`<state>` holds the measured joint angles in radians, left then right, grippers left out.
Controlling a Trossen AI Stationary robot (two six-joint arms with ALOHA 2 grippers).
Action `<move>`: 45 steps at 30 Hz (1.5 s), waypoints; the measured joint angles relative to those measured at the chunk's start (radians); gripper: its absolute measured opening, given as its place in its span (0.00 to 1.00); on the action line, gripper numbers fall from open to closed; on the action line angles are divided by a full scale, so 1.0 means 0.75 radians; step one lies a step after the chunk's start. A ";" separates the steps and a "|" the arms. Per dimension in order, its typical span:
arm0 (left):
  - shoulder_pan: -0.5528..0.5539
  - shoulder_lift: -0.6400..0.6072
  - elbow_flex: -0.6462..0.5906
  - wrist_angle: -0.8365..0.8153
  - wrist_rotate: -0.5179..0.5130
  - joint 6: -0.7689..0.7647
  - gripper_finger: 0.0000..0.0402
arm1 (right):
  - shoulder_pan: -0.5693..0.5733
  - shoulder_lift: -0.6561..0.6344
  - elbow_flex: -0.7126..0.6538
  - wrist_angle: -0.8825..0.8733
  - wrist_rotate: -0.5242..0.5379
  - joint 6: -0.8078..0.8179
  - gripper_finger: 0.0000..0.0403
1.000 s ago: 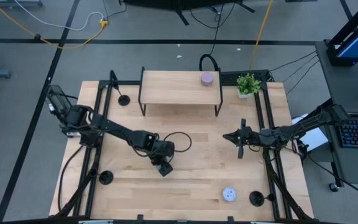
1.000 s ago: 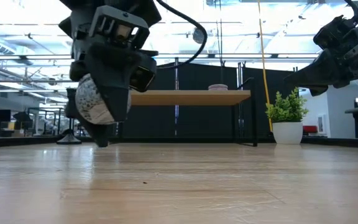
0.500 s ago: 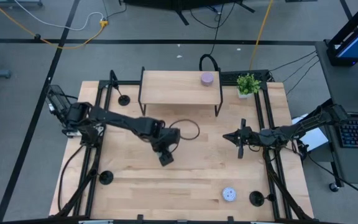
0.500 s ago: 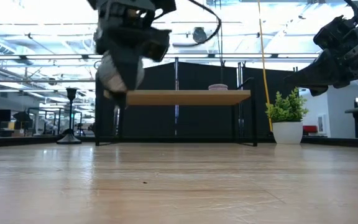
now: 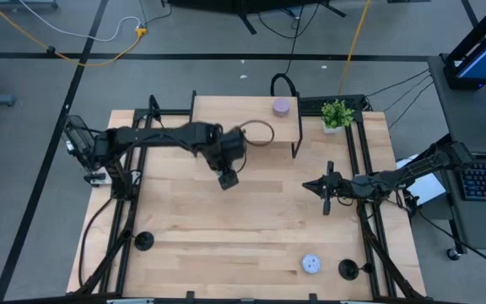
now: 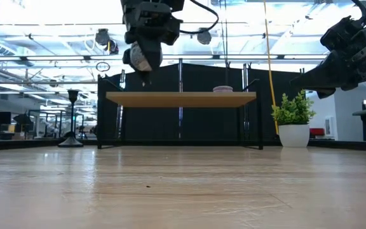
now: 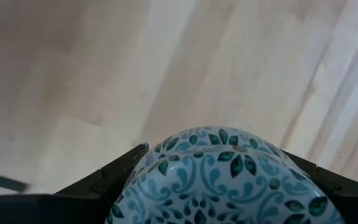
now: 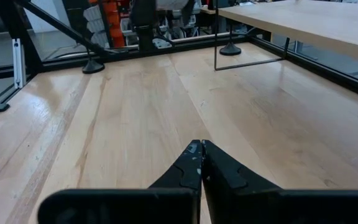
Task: Pick & Place candle stick holders
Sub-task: Put the green scented candle on the shelf
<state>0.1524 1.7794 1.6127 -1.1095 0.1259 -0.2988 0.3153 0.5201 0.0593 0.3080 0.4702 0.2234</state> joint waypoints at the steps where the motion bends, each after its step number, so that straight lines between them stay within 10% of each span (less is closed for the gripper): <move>1: 0.019 0.000 0.018 -0.009 -0.005 0.019 0.70 | 0.000 0.000 0.000 0.000 0.000 0.000 0.00; 25: 0.408 0.001 0.194 0.013 -0.212 0.378 0.70 | 0.000 -0.001 0.000 0.033 0.005 0.036 0.00; 45: 0.450 0.113 0.196 0.359 -0.225 0.467 0.70 | -0.001 0.001 0.000 0.207 0.105 0.027 0.00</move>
<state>0.4895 1.8644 1.7596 -0.8401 -0.0430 0.0513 0.3141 0.5205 0.0593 0.4633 0.5486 0.2433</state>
